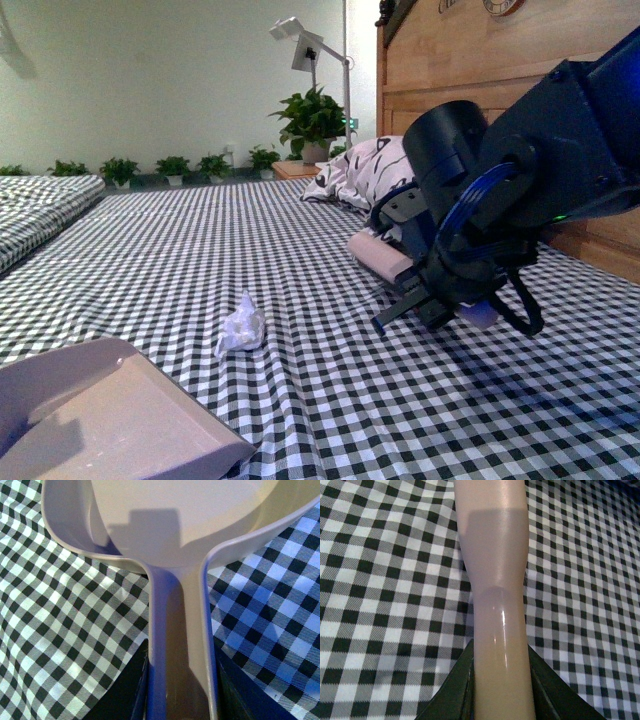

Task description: Clean up trash

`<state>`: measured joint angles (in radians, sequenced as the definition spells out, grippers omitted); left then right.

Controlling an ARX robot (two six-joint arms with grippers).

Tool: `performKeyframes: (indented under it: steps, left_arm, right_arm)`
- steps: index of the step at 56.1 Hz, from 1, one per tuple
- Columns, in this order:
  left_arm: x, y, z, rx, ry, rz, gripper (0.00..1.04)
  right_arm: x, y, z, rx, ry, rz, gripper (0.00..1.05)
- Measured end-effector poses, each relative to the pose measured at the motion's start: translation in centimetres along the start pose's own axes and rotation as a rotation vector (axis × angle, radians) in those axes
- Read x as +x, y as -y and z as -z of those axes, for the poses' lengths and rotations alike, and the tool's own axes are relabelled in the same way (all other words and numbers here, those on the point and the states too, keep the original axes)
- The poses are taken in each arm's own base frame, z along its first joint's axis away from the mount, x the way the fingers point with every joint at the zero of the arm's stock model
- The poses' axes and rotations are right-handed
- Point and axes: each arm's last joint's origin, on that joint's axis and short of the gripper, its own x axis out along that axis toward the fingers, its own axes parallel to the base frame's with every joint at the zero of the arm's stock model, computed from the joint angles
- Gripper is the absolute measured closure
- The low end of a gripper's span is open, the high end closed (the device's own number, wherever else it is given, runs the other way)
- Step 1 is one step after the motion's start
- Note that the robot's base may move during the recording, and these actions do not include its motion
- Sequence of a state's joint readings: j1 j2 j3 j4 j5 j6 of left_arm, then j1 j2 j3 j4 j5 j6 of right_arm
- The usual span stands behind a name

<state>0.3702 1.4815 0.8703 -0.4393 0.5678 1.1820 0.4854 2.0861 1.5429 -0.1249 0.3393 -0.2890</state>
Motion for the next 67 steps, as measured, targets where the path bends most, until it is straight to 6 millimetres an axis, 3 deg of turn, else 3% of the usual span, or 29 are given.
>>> performKeyframes:
  steps: [18,30,37,45,53,67]
  left_arm:
    - [0.0,0.0,0.0,0.000,0.000,0.000,0.76]
    - [0.0,0.0,0.0,0.001,0.000,0.000,0.76]
    - [0.0,0.0,0.0,0.001,0.000,0.000,0.76]
    - [0.0,0.0,0.0,0.001,0.000,0.000,0.76]
    - [0.0,0.0,0.0,0.002,0.000,0.000,0.76]
    - [0.0,0.0,0.0,0.003,0.000,0.000,0.76]
  right_arm:
    - [-0.8,-4.6,0.7,-0.120,-0.107,-0.250,0.84]
    - [-3.8,-5.5,1.7,-0.129,-0.150,-0.607,0.84]
    - [-7.4,-4.9,1.7,-0.132,-0.095,-0.866,0.84]
    - [-10.3,-2.9,0.8,-0.141,-0.002,-0.937,0.84]
    - [-10.1,-0.4,0.7,-0.113,0.023,-0.847,0.84]
    - [-8.5,2.1,0.6,-0.025,0.090,-0.647,0.84]
